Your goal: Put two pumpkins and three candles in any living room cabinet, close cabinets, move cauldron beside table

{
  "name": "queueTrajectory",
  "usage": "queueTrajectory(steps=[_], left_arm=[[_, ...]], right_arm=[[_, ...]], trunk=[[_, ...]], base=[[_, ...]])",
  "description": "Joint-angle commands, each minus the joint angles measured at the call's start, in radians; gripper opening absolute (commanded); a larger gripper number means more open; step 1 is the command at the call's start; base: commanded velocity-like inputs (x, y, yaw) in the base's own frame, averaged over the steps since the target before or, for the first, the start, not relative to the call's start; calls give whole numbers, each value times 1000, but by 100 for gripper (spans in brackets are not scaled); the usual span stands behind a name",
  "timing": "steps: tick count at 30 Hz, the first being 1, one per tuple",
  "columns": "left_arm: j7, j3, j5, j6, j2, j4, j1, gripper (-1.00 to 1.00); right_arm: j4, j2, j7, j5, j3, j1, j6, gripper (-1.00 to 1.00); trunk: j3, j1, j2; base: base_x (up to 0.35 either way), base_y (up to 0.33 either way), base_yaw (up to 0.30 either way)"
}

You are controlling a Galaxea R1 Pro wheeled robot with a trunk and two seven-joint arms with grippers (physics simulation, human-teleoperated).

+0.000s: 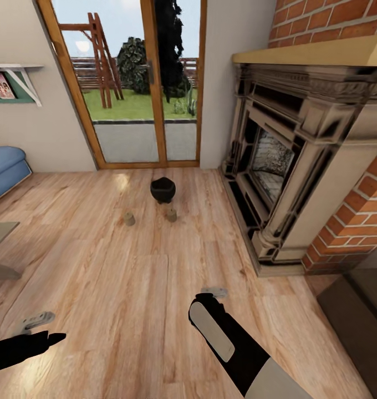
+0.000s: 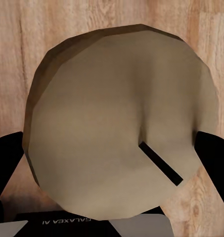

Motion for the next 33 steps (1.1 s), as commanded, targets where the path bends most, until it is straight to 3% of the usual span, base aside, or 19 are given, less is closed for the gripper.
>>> queueTrajectory(steps=[1,20,33], left_arm=[[1,0,0,-1,0,0,0,100],[5,1,-3,-3,1,0,0,100],[5,1,-3,-4,1,0,0,100]], right_arm=[[0,0,0,1,0,0,0,-100],[-1,0,0,3,1,0,-3,-100],[-2,0,0,2,6,0,-3,-100]], trunk=[[0,0,0],[0,0,0],[16,0,0]], base=[[175,0,36],[326,47,3],[331,144,152]])
